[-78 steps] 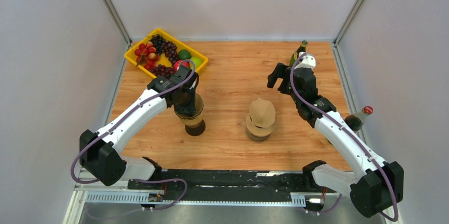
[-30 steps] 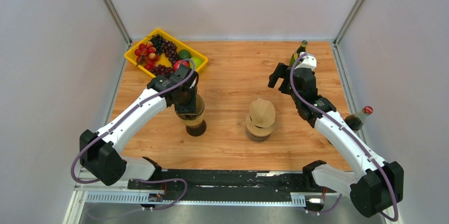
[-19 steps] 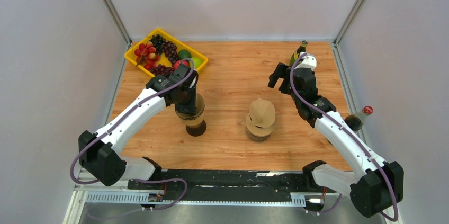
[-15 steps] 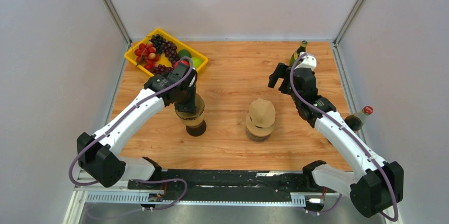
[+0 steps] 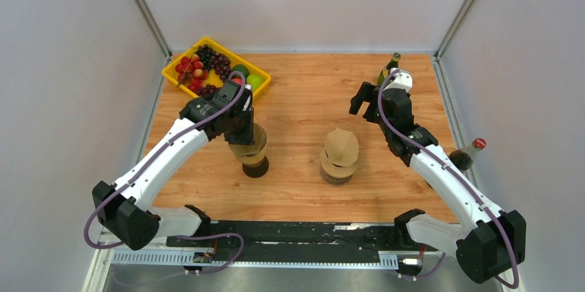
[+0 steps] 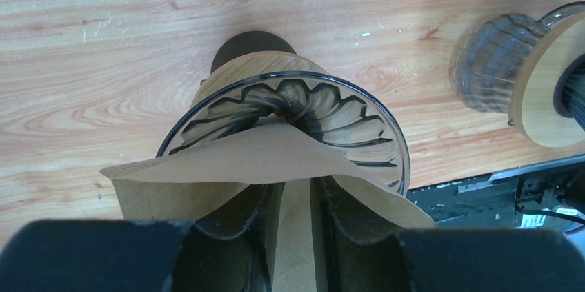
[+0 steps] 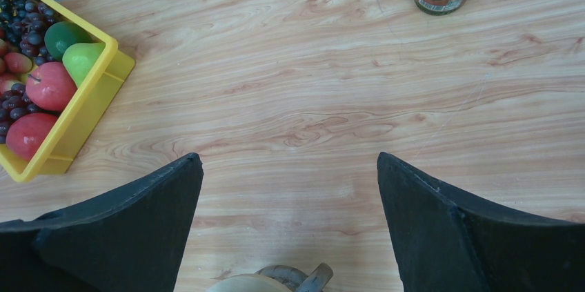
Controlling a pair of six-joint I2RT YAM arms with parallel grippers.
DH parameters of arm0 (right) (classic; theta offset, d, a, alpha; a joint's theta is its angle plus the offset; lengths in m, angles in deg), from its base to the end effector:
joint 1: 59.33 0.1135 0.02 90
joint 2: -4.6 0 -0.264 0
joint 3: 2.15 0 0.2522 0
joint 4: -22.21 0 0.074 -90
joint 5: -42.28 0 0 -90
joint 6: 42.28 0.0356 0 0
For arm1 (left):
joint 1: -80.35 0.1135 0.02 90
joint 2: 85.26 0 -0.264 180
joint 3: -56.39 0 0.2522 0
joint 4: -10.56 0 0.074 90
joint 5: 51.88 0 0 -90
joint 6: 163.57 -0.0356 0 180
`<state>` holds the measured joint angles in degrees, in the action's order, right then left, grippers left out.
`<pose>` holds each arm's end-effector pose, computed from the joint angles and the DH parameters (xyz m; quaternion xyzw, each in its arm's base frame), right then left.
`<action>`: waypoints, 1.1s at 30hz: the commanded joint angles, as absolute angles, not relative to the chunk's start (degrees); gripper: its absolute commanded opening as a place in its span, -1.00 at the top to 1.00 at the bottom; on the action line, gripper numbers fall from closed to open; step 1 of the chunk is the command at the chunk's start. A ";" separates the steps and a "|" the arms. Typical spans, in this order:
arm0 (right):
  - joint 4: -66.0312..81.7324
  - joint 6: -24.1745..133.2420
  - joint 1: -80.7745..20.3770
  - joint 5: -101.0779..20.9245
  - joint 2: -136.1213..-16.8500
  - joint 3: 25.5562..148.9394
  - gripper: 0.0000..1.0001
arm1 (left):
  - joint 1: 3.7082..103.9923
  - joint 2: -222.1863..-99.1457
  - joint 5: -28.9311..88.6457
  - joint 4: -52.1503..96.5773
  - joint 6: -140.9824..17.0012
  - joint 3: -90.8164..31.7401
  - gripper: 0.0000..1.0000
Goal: Place the coffee filter in the dripper
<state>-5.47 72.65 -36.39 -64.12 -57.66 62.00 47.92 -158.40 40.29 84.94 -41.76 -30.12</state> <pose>0.2310 0.0868 0.3084 0.0904 0.8370 0.1030 0.5298 0.2049 -0.1286 0.3286 0.0005 0.9680 -0.1175 0.2217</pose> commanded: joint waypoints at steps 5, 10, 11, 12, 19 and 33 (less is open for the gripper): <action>-4.82 71.72 -36.63 -64.85 -57.19 62.68 -1.00 | 48.09 -156.86 40.32 85.29 -42.73 -33.46 0.38; -4.89 71.73 -36.67 -65.14 -57.02 62.67 -1.00 | 48.04 -156.13 41.65 87.53 -43.49 -37.23 0.32; -4.83 71.71 -36.67 -65.30 -56.92 62.68 -1.00 | 48.08 -155.25 42.63 88.02 -43.59 -37.99 0.24; -4.83 71.64 -36.63 -65.52 -56.93 62.68 -1.00 | 48.09 -154.71 43.27 88.21 -43.86 -39.58 0.19; -4.83 71.54 -36.66 -65.95 -56.67 62.68 -1.00 | 48.07 -145.93 51.34 84.57 -43.35 -43.92 -0.27; -5.00 71.45 -36.71 -66.24 -56.58 62.63 -1.00 | 48.07 -144.49 52.66 86.02 -42.19 -41.77 -0.81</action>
<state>-5.49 72.43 -36.39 -65.19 -57.66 62.00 47.92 -144.11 49.95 85.24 -43.07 -42.08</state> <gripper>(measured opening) 0.997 0.752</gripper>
